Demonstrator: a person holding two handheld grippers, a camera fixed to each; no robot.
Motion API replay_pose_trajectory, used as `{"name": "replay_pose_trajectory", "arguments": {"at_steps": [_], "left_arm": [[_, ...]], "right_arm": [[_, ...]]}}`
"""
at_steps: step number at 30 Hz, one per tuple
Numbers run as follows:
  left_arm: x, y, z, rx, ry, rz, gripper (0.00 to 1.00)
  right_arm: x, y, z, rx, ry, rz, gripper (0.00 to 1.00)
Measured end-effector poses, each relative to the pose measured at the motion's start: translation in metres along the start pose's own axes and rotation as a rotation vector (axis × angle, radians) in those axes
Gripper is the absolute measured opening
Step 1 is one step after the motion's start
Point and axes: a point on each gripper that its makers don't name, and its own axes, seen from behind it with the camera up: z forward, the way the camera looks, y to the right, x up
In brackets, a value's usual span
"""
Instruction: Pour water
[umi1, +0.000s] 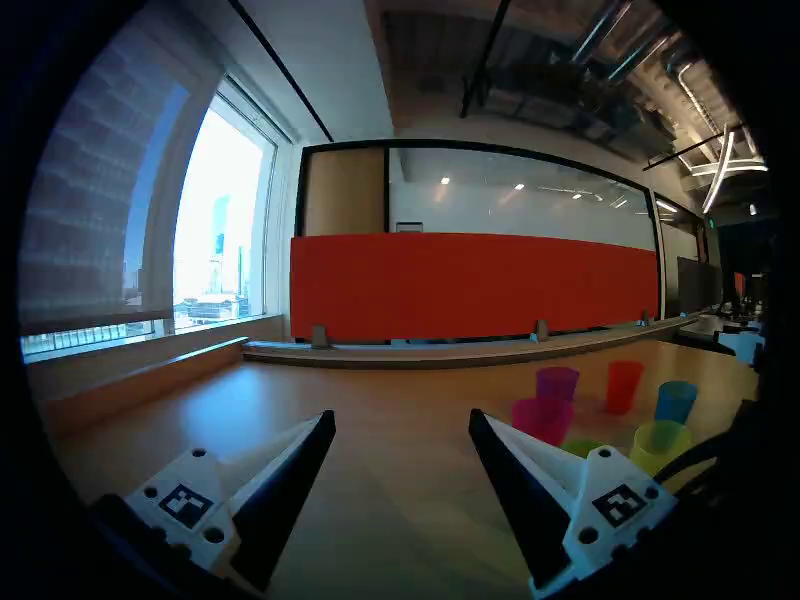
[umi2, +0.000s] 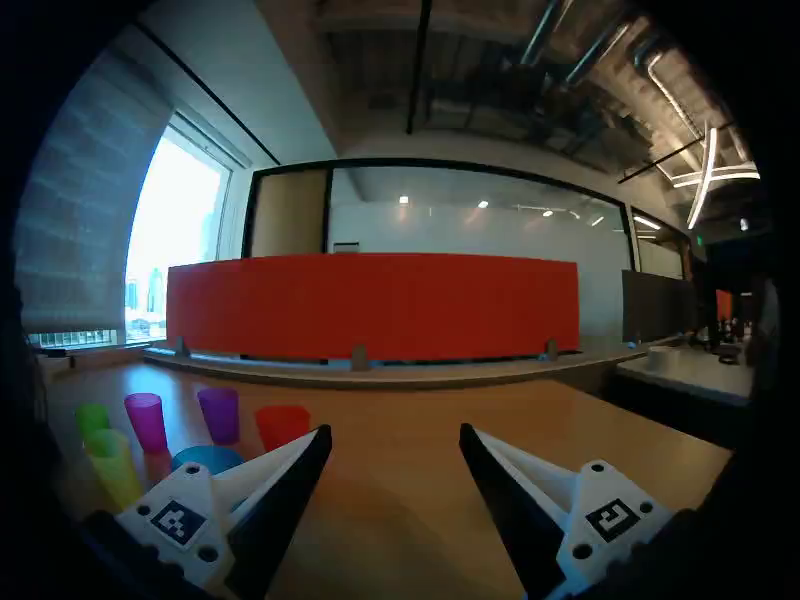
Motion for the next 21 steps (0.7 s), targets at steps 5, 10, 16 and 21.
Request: {"name": "replay_pose_trajectory", "arguments": {"at_steps": [5, 10, 16, 21], "left_arm": [[0.0000, 0.0002, 0.0001, 0.000, 0.000, 0.000, 1.00], [0.0000, 0.0007, 0.0003, 0.000, 0.000, 0.000, 1.00], [-0.0001, 0.0007, 0.0004, 0.000, 0.000, 0.000, 1.00], [-0.0001, 0.0005, 0.0006, 0.000, 0.000, 0.000, 1.00]], "right_arm": [[-0.0029, 0.0019, 0.0005, -0.008, -0.011, -0.001, 0.99], [-0.0024, 0.0008, 0.0005, -0.007, -0.013, -0.001, 0.99], [-0.0021, 0.0015, 0.0003, -0.011, -0.013, -0.001, 0.99], [-0.0020, 0.0015, -0.0002, -0.010, -0.013, -0.001, 0.99]]}}
